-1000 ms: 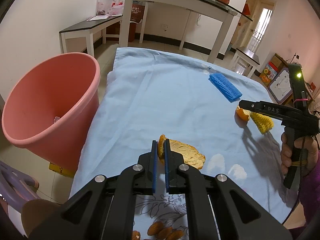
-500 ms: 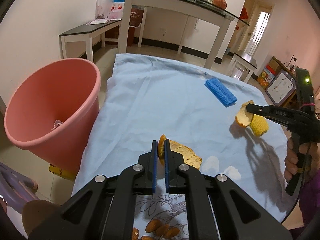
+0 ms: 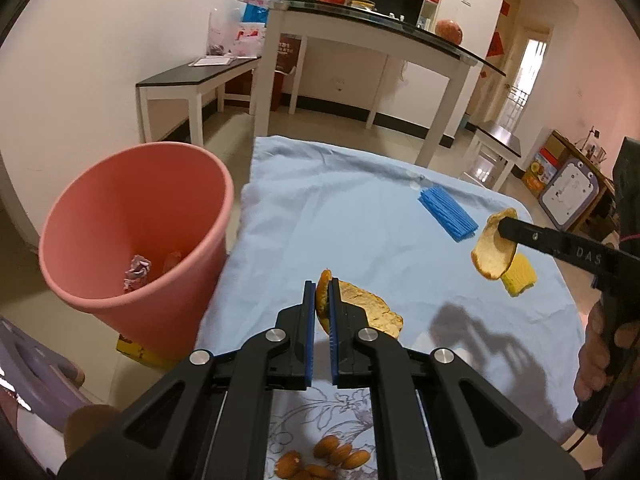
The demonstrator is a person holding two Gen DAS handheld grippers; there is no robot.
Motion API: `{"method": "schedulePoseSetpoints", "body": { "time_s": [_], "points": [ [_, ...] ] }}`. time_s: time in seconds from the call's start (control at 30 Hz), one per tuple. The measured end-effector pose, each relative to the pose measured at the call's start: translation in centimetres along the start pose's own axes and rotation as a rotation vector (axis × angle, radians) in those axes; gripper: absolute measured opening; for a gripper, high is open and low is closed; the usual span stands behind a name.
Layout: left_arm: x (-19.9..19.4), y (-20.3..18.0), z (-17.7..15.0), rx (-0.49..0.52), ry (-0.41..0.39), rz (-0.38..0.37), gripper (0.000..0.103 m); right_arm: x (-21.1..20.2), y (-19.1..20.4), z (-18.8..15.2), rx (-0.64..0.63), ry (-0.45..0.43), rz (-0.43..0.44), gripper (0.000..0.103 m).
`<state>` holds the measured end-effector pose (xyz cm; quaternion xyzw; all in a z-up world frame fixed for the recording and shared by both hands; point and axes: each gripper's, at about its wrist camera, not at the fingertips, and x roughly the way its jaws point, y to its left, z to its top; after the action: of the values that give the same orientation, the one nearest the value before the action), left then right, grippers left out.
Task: Collect trash
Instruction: 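Carry the bread crust and orange peel over the pink bucket and release both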
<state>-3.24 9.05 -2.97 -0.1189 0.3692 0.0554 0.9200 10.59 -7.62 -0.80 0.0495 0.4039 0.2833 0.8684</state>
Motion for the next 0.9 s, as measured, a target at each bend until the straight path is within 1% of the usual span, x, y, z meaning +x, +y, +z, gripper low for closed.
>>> {"method": "schedulePoseSetpoints", "body": {
  "time_s": [0.27, 0.53, 0.7, 0.9],
  "points": [
    [-1.0, 1.3, 0.7, -0.028, -0.034, 0.027, 0.006, 0.3, 3.8, 0.1, -0.064, 0.002, 0.032, 0.005],
    [-2.3, 3.2, 1.6, -0.049, -0.082, 0.058, 0.005, 1.2, 7.9, 1.2, -0.127, -0.008, 0.070, 0.005],
    [-3.2, 5.4, 2.4, -0.078, -0.118, 0.081, 0.005, 2.1, 10.7, 1.9, -0.164, -0.014, 0.100, 0.005],
    [-4.6, 8.8, 3.5, -0.127, -0.164, 0.126, 0.005, 3.7, 15.0, 2.9, -0.221, -0.021, 0.144, 0.005]
  ]
}}
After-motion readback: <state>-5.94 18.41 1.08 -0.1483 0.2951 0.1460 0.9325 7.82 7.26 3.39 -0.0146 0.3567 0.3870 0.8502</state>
